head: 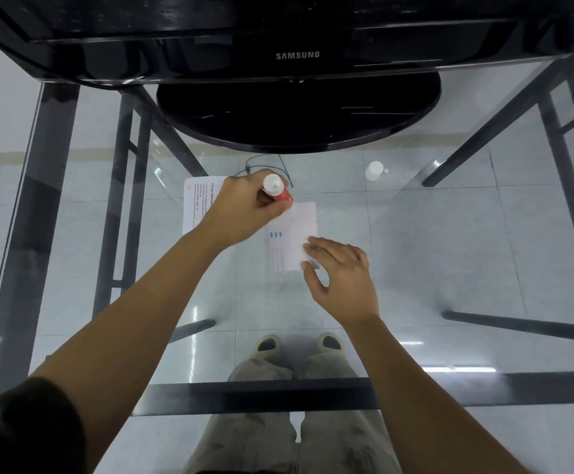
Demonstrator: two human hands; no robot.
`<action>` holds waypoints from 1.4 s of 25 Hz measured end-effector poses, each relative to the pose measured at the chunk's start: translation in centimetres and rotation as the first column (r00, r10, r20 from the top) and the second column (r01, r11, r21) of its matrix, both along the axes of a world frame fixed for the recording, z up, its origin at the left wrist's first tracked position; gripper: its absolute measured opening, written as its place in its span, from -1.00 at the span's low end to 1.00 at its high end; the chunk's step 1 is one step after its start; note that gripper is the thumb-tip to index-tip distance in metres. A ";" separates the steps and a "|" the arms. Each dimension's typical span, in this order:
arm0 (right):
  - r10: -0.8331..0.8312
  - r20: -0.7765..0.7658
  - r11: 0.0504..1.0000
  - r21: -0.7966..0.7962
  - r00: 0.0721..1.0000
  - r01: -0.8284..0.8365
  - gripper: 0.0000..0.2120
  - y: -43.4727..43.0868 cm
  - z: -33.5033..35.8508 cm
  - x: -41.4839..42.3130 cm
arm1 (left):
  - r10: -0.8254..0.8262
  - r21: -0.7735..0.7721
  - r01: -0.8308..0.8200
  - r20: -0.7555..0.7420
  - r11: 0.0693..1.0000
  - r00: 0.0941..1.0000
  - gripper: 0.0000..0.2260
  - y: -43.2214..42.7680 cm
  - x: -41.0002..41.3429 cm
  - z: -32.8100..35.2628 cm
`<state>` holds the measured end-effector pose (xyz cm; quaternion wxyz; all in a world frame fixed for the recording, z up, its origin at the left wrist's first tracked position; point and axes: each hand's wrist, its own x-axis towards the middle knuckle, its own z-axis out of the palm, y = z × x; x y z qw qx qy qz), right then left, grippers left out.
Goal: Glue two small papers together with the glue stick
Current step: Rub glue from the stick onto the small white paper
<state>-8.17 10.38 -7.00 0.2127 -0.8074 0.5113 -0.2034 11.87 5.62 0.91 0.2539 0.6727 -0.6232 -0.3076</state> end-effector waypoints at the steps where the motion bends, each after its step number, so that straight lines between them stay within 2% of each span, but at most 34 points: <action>1: 0.004 0.002 1.000 0.000 1.000 -0.004 -0.70 0.0 0.0 0.0 | -0.049 0.011 0.049 -0.017 0.999 0.999 -0.80 0.0 -0.3 0.0; 3: 0.009 0.005 1.000 0.001 1.000 -0.009 -0.70 0.0 0.0 0.0 | -0.156 0.027 0.157 -0.027 0.987 0.987 -0.83 0.4 -1.1 -0.2; 7: 0.005 0.004 1.000 -0.009 1.000 -0.005 -0.70 0.0 0.0 -0.1 | -0.035 -0.013 0.035 0.012 0.999 0.999 -0.81 0.2 -1.1 -0.3; 11: 0.003 0.014 0.999 -0.035 1.000 -0.002 -0.72 0.0 0.0 0.0 | -0.178 0.004 0.178 0.003 0.984 0.984 -0.84 0.2 -1.9 -0.2; 14: 0.006 0.009 0.999 -0.035 1.000 -0.006 -0.72 0.0 -0.1 0.0 | -0.120 -0.054 0.120 0.008 0.991 0.993 -0.84 -0.2 -1.8 -0.1; 18: 0.009 0.014 0.999 -0.038 1.000 -0.009 -0.72 0.0 -0.1 0.0 | -0.220 -0.009 0.220 0.009 0.975 0.975 -0.84 -0.4 -2.5 0.0; 22: 0.007 0.010 0.999 -0.043 1.000 -0.007 -0.72 0.0 -0.2 0.0 | -0.114 -0.071 0.117 0.039 0.991 0.993 -0.83 -1.0 -2.6 0.1; 25: 0.005 0.012 0.999 -0.045 1.000 -0.004 -0.72 0.0 -0.2 0.0 | -0.175 -0.019 0.176 0.041 0.984 0.984 -0.85 -1.3 -2.9 0.1; 28: 0.004 0.012 0.999 -0.052 1.000 -0.004 -0.73 -0.1 -0.2 0.1 | -0.102 -0.042 0.104 0.058 0.994 0.993 -0.83 -1.6 -2.9 0.2; 32: 0.004 0.017 0.999 -0.052 1.000 -0.003 -0.72 0.0 -0.2 0.1 | -0.174 -0.016 0.176 0.087 0.984 0.981 -0.84 -1.7 -3.2 0.2; 35: 0.002 0.024 0.997 -0.074 1.000 0.000 -0.73 0.1 -0.3 0.0 | -0.060 -0.072 0.065 0.066 0.995 0.996 -0.82 -2.0 -3.0 0.4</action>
